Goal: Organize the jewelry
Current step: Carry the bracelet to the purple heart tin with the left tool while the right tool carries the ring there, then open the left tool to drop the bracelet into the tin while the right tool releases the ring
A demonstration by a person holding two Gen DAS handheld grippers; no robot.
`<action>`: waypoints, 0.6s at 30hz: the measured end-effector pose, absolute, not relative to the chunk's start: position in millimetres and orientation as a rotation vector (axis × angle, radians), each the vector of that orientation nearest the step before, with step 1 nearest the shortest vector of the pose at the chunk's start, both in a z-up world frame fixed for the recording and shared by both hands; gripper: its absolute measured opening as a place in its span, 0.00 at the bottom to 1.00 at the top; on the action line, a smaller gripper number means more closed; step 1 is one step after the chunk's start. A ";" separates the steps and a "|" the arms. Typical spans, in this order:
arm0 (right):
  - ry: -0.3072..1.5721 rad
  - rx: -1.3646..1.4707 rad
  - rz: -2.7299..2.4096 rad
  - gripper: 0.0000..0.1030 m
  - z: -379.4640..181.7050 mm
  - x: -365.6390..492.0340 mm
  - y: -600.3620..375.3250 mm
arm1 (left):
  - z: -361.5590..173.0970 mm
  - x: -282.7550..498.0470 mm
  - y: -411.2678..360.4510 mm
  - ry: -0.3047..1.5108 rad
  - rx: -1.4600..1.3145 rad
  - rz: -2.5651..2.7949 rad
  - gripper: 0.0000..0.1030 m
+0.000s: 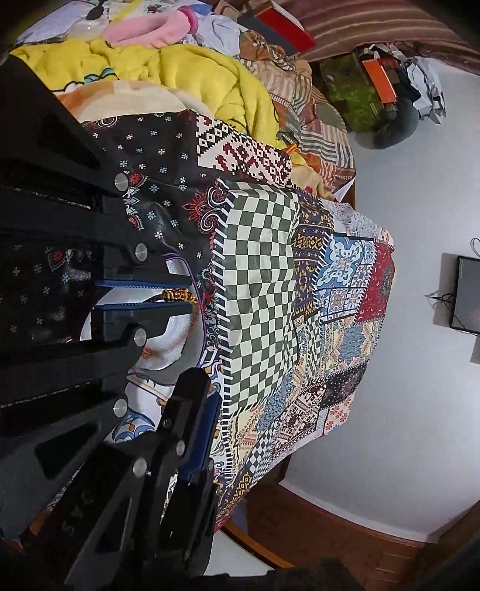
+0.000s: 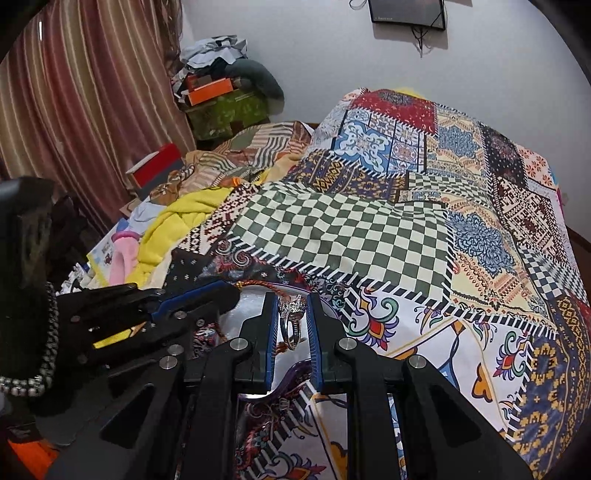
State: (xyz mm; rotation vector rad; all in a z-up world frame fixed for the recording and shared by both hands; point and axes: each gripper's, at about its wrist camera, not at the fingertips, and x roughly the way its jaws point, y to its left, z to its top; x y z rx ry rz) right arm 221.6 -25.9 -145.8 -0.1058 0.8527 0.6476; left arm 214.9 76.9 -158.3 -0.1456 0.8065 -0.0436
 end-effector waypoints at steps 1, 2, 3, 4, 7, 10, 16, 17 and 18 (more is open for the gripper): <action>0.857 -0.106 0.646 0.13 -146.8 223.1 -25.7 | -158.7 215.7 77.1 0.809 -0.144 -0.044 0.05; 0.865 -0.105 0.647 0.13 -148.7 224.8 -26.1 | -159.0 216.7 77.5 0.809 -0.143 -0.044 0.05; 0.874 -0.103 0.650 0.13 -150.4 226.7 -26.5 | -159.3 217.2 77.5 0.809 -0.140 -0.043 0.05; 0.879 -0.100 0.650 0.13 -151.8 227.8 -27.1 | -159.2 217.3 78.0 0.809 -0.141 -0.042 0.05; 0.895 -0.098 0.664 0.13 -154.4 230.6 -26.9 | -159.1 217.3 80.6 0.810 -0.151 -0.041 0.05; 0.901 -0.109 0.681 0.13 -156.3 230.6 -23.6 | -158.9 217.8 83.8 0.817 -0.158 -0.034 0.08; 0.904 -0.140 0.709 0.13 -158.4 226.9 -14.0 | -151.2 211.2 93.9 0.790 -0.165 -0.001 0.30; 0.906 -0.143 0.711 0.13 -158.6 227.0 -13.0 | -149.4 209.7 96.0 0.785 -0.167 0.005 0.30; 0.906 -0.145 0.712 0.13 -158.6 226.6 -12.6 | -147.3 208.5 98.1 0.780 -0.168 0.012 0.31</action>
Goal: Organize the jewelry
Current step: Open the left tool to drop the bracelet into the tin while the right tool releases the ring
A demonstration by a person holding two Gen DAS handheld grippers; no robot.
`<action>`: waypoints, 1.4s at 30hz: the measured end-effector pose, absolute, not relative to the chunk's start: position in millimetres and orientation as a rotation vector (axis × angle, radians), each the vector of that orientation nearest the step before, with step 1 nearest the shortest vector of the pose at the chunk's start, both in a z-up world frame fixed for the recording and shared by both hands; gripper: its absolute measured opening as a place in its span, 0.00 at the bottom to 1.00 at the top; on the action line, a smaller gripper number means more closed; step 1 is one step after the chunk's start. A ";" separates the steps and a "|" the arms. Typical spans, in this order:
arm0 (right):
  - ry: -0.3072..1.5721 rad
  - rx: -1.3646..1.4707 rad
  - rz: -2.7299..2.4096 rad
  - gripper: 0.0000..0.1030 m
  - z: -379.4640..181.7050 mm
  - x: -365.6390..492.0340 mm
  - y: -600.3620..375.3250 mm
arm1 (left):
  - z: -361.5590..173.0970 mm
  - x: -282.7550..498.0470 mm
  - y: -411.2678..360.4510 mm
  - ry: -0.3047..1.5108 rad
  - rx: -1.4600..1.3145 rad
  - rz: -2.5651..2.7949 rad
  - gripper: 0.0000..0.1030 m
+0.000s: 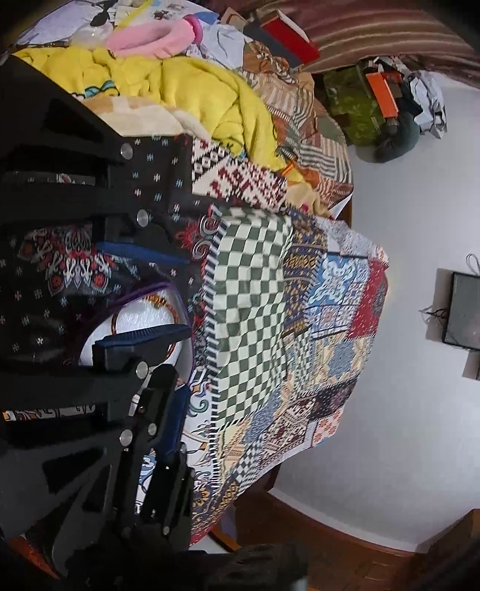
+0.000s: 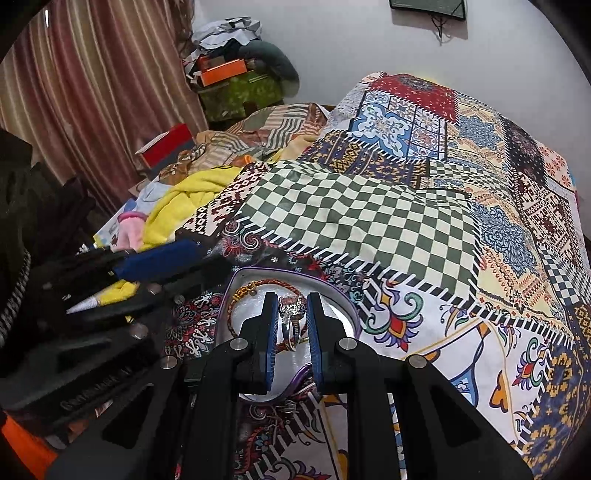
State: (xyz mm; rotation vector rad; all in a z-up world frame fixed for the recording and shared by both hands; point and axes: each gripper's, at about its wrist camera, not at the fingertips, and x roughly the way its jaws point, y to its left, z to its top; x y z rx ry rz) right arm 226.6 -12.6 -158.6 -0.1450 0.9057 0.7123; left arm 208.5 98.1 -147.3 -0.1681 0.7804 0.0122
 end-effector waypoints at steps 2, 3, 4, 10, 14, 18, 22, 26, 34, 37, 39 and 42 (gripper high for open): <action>0.914 -0.151 0.713 0.13 -158.9 226.8 -11.2 | -143.7 206.8 102.3 0.772 -0.169 0.025 0.33; 0.919 -0.148 0.713 0.14 -158.8 227.4 -11.5 | -141.8 205.8 103.8 0.768 -0.170 0.030 0.34; 0.923 -0.142 0.713 0.14 -157.7 227.8 -12.8 | -139.6 204.9 105.4 0.764 -0.171 0.035 0.35; 0.897 -0.109 0.696 0.19 -140.8 225.2 -26.7 | -126.5 197.6 105.0 0.741 -0.166 0.041 0.35; 0.856 -0.108 0.667 0.19 -123.4 218.6 -40.5 | -117.1 190.6 97.1 0.726 -0.151 0.034 0.35; 0.812 -0.101 0.625 0.19 -104.4 209.8 -61.5 | -106.4 181.1 86.5 0.709 -0.137 0.021 0.40; 0.782 -0.109 0.581 0.20 -91.9 201.2 -84.8 | -98.1 171.1 75.0 0.699 -0.117 0.007 0.44; 0.773 -0.115 0.540 0.26 -86.5 191.9 -105.9 | -93.5 162.1 62.1 0.701 -0.096 -0.013 0.45; 0.780 -0.137 0.465 0.36 -89.8 178.7 -145.6 | -103.4 151.6 37.1 0.751 -0.065 -0.057 0.51; 0.803 -0.152 0.435 0.37 -98.5 176.4 -159.7 | -113.2 149.1 31.8 0.783 -0.069 -0.069 0.51; 0.820 -0.154 0.416 0.37 -104.5 175.8 -168.8 | -121.1 148.2 29.6 0.810 -0.078 -0.074 0.51; 0.856 -0.152 0.386 0.38 -116.4 174.7 -184.4 | -134.4 147.3 25.1 0.850 -0.082 -0.081 0.51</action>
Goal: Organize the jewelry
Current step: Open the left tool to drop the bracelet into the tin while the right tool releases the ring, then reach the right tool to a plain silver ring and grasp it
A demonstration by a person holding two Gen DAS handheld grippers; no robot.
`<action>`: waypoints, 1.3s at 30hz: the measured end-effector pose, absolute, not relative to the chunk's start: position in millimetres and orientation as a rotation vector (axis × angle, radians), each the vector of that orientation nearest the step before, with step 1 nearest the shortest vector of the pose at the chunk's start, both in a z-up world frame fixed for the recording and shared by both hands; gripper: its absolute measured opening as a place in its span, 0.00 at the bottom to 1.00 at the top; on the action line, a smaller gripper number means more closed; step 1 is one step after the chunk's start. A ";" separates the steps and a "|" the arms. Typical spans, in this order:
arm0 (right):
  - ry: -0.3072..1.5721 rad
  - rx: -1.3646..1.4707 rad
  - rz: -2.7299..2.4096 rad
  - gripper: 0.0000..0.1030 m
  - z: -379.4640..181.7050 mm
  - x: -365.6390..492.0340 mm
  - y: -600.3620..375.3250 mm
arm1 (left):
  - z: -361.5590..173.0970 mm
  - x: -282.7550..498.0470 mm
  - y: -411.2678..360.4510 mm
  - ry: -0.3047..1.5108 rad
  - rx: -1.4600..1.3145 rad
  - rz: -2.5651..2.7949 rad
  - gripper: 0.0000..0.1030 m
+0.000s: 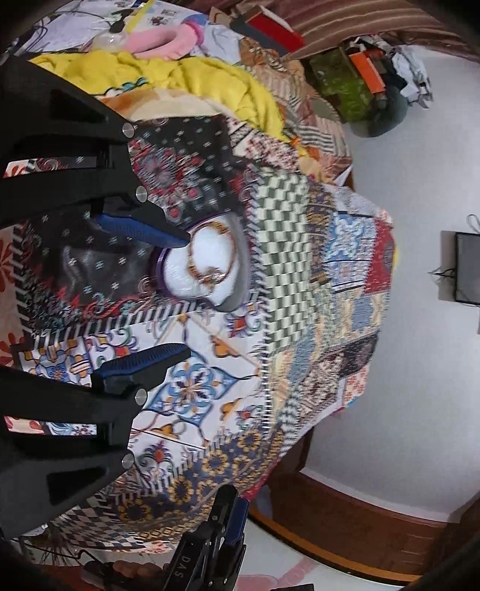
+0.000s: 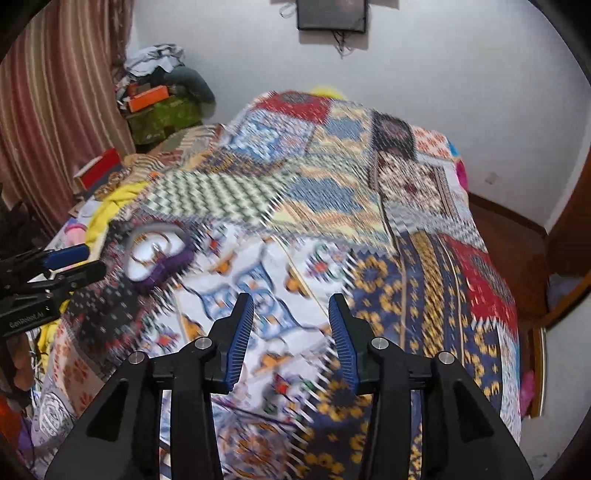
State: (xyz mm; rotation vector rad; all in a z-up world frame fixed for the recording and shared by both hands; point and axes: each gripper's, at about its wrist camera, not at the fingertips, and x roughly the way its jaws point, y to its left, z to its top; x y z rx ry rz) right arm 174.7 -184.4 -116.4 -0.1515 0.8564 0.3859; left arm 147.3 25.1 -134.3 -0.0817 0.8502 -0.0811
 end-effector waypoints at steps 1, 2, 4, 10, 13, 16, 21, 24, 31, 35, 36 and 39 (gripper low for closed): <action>0.874 -0.152 0.372 0.38 -122.1 175.7 -189.5 | -138.9 147.3 23.4 0.863 -0.079 -0.082 0.51; 0.883 -0.152 0.365 0.38 -125.9 175.3 -193.2 | -142.6 148.2 21.8 0.874 -0.076 -0.084 0.51; 0.911 -0.149 0.349 0.38 -136.1 175.6 -201.1 | -151.4 148.7 19.3 0.895 -0.073 -0.088 0.51; 0.975 -0.148 0.342 0.38 -157.6 176.6 -211.0 | -176.3 152.1 17.4 0.952 -0.088 -0.098 0.51; 0.998 -0.141 0.364 0.38 -163.7 178.7 -209.0 | -186.8 156.5 18.6 0.974 -0.100 -0.099 0.51; 1.014 -0.154 0.391 0.38 -168.8 180.5 -201.8 | -193.9 160.7 19.6 0.989 -0.105 -0.097 0.51; 1.041 -0.189 0.458 0.38 -177.5 183.8 -186.6 | -204.3 170.9 20.3 1.016 -0.114 -0.103 0.51; 1.058 -0.201 0.480 0.38 -183.7 187.4 -182.3 | -206.4 175.5 18.0 1.013 -0.106 -0.110 0.50; 1.098 -0.205 0.519 0.38 -195.4 196.2 -177.4 | -209.4 185.4 16.2 1.013 -0.112 -0.122 0.42; 1.096 -0.214 0.530 0.38 -198.2 197.7 -175.7 | -210.4 191.1 17.7 1.016 -0.128 -0.127 0.35; 1.097 -0.214 0.534 0.38 -199.1 198.3 -175.2 | -210.7 192.4 17.6 1.017 -0.133 -0.128 0.33; 1.098 -0.218 0.542 0.38 -201.4 199.5 -173.9 | -212.0 196.9 15.7 1.015 -0.136 -0.132 0.31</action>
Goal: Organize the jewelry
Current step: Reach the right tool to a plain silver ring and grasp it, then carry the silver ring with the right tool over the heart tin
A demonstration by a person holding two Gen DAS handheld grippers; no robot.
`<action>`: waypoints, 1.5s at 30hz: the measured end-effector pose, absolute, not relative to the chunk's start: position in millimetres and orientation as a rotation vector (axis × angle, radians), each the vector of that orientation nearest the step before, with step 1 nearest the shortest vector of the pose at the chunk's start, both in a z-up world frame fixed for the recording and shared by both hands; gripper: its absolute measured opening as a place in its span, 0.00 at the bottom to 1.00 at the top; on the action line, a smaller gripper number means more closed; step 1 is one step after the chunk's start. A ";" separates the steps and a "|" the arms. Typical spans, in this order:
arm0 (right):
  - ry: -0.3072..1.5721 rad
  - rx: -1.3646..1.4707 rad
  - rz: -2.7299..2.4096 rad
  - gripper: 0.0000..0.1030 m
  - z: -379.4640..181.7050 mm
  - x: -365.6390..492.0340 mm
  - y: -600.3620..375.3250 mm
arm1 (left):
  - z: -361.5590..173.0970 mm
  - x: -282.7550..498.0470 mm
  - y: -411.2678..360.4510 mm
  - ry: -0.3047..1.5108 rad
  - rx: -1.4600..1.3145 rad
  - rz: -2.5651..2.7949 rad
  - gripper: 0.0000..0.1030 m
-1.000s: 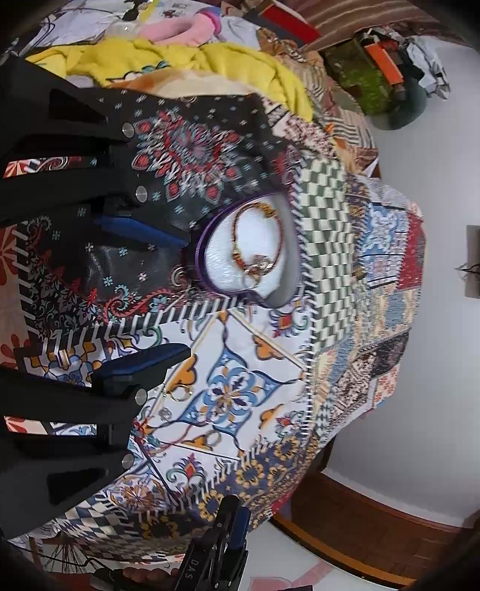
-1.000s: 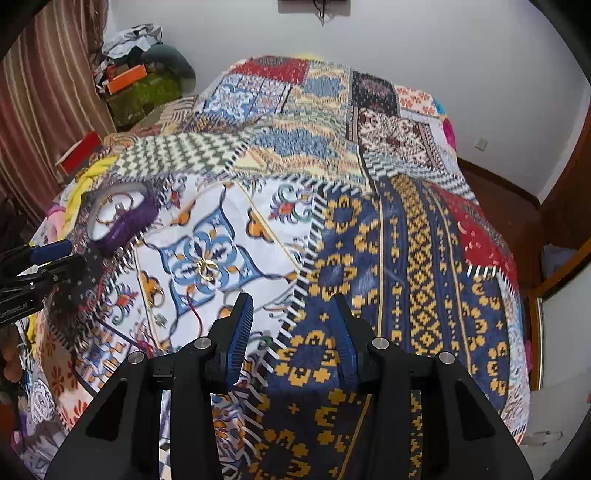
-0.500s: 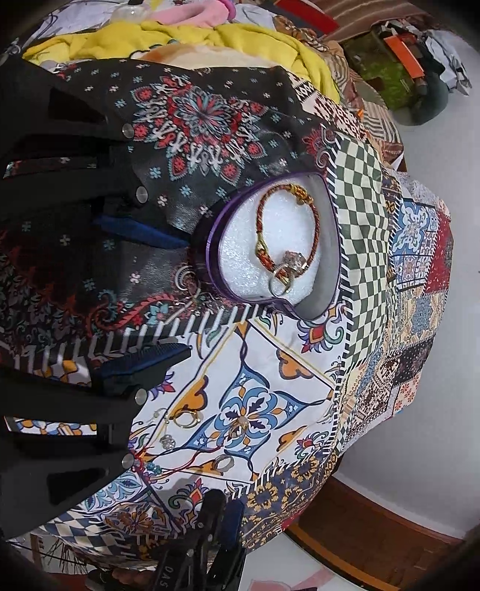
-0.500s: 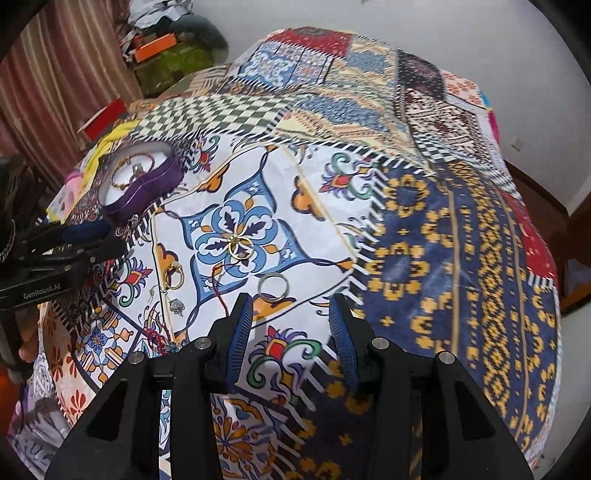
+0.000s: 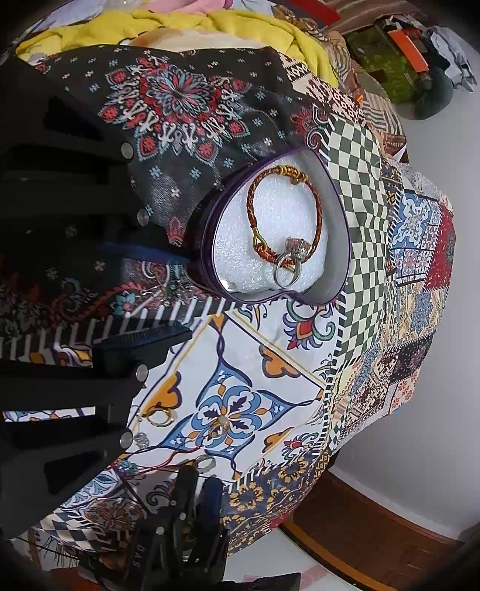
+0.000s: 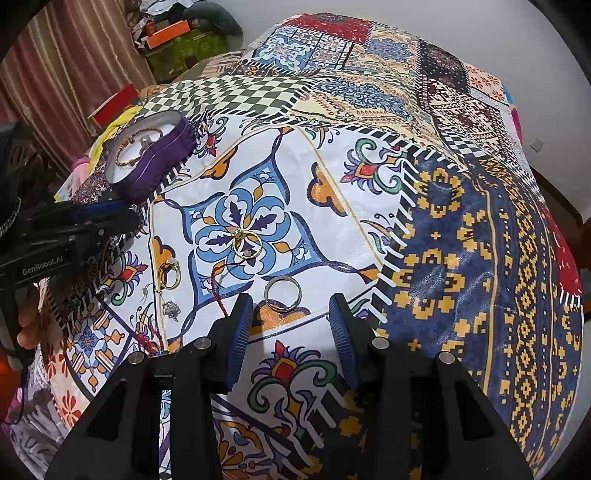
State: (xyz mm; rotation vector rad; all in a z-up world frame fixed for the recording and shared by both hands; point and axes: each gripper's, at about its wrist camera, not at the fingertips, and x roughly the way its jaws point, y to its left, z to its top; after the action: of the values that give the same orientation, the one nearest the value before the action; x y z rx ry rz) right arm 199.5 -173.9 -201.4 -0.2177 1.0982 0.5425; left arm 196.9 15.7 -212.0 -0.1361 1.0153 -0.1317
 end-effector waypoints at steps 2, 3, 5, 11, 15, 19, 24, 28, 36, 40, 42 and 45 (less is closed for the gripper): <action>1.097 -0.229 0.545 0.38 -202.7 199.9 -171.7 | -212.9 199.1 13.1 1.012 -0.122 -0.126 0.29; 1.096 -0.235 0.543 0.38 -203.7 200.0 -170.5 | -213.4 199.9 11.8 1.011 -0.114 -0.122 0.27; 1.097 -0.247 0.543 0.38 -206.0 200.6 -168.2 | -214.0 200.4 10.1 1.007 -0.102 -0.115 0.24; 1.084 -0.275 0.536 0.27 -208.3 199.8 -164.4 | -214.9 198.3 9.9 1.004 -0.102 -0.109 0.11; 1.083 -0.281 0.533 0.19 -208.4 199.6 -163.4 | -213.8 194.7 7.7 1.003 -0.105 -0.118 0.11; 1.067 -0.304 0.506 0.19 -205.8 196.8 -161.3 | -209.5 188.1 7.5 1.001 -0.113 -0.128 0.10; 1.033 -0.282 0.477 0.19 -192.9 195.3 -166.8 | -195.8 179.9 12.9 0.974 -0.118 -0.119 0.10; 0.987 -0.266 0.460 0.19 -173.4 195.7 -167.9 | -180.6 172.1 19.5 0.936 -0.113 -0.096 0.10; 0.868 -0.239 0.465 0.19 -131.2 190.7 -157.2 | -144.7 158.3 32.9 0.835 -0.095 -0.053 0.10; 0.822 -0.221 0.483 0.19 -115.5 186.6 -147.1 | -125.4 153.6 39.2 0.783 -0.094 -0.040 0.10; 0.805 -0.210 0.495 0.19 -109.2 186.1 -140.8 | -118.2 152.2 40.5 0.761 -0.093 -0.035 0.10; 0.779 -0.194 0.516 0.19 -101.1 185.9 -130.0 | -105.5 149.9 45.5 0.723 -0.095 -0.029 0.10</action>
State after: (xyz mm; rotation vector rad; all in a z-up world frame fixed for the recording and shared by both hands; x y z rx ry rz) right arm 185.9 -130.0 -101.1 -0.1944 0.7790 0.5159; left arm 149.9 45.5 -105.5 -0.0948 0.7229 -0.0289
